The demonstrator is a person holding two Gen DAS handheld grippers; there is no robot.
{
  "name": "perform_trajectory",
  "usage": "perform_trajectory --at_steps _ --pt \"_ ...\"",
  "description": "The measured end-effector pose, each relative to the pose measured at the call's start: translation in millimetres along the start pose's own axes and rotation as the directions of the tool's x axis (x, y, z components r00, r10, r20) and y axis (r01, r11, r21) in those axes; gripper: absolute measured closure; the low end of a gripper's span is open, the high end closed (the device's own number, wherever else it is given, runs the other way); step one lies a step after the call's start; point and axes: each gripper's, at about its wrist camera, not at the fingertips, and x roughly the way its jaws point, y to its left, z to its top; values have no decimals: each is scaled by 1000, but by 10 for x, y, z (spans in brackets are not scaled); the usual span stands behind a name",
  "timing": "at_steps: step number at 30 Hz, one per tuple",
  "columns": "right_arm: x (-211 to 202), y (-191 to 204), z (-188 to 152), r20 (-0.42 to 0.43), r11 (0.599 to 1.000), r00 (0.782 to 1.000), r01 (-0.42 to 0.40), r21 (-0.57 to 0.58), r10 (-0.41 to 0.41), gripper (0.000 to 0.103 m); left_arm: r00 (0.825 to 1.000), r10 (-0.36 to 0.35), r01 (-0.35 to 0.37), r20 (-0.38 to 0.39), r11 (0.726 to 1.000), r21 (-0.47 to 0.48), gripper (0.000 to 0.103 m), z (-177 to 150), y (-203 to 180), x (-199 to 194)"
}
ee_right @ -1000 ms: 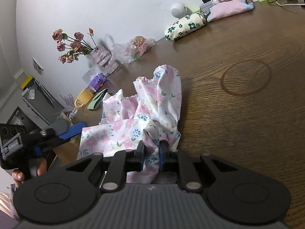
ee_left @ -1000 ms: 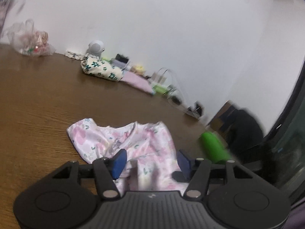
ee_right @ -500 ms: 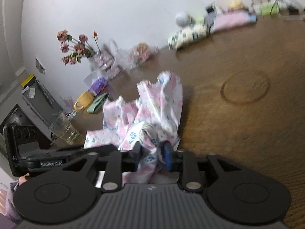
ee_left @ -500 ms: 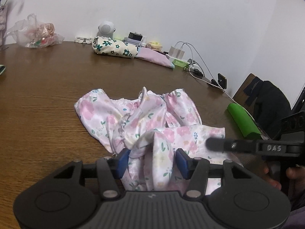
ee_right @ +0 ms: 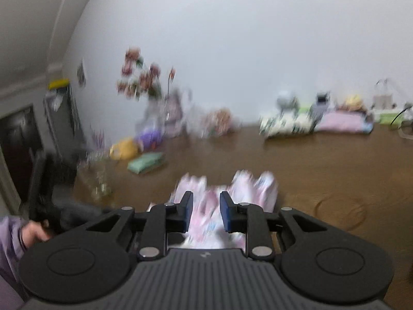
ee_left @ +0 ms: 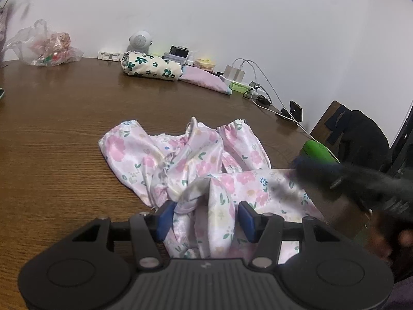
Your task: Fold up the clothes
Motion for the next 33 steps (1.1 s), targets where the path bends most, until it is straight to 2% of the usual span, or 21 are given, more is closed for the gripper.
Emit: perform_trajectory --at_steps 2,3,5,9,13,15,18,20,21,24,25,30,33 --pt "207 -38 -77 -98 999 995 36 27 -33 80 1000 -3 3 0 1000 0 50 1 4 1" --pt "292 -79 -123 -142 998 989 50 46 -43 85 1000 -4 4 -1 1000 1 50 3 4 1" --pt "316 -137 -179 -146 996 989 42 78 -30 86 1000 -5 5 -6 1000 5 50 11 4 3" --pt "323 -121 -171 -157 998 987 44 52 -35 86 1000 1 0 -30 1000 27 48 50 8 -24" --pt "315 -100 -170 -166 998 985 47 35 -41 86 998 42 -47 57 995 93 49 112 -57 -277" --pt "340 -83 -162 -168 998 985 49 35 -43 86 993 -14 -1 113 991 130 49 155 -109 -427" --pt "347 -65 -152 -174 998 984 50 24 -45 86 983 -109 76 150 976 206 47 233 -233 -492" --pt "351 -52 -150 -176 998 983 53 18 -49 85 986 -123 93 111 966 243 47 238 -314 -344" --pt "350 -47 -149 -177 998 983 55 14 -52 85 992 -102 81 69 963 258 49 223 -332 -212" --pt "317 -32 -132 -176 998 983 58 1 -57 84 999 -36 39 -17 968 247 78 164 -241 46" --pt "295 -21 -115 -172 998 983 58 -8 -58 83 999 -35 40 -27 974 225 78 145 -162 80" --pt "233 26 16 -113 998 992 49 -39 -53 83 991 -128 130 -29 981 145 77 116 108 108" --pt "397 -8 69 -136 998 989 52 -42 -57 83 984 -172 175 -34 978 117 77 124 212 108"
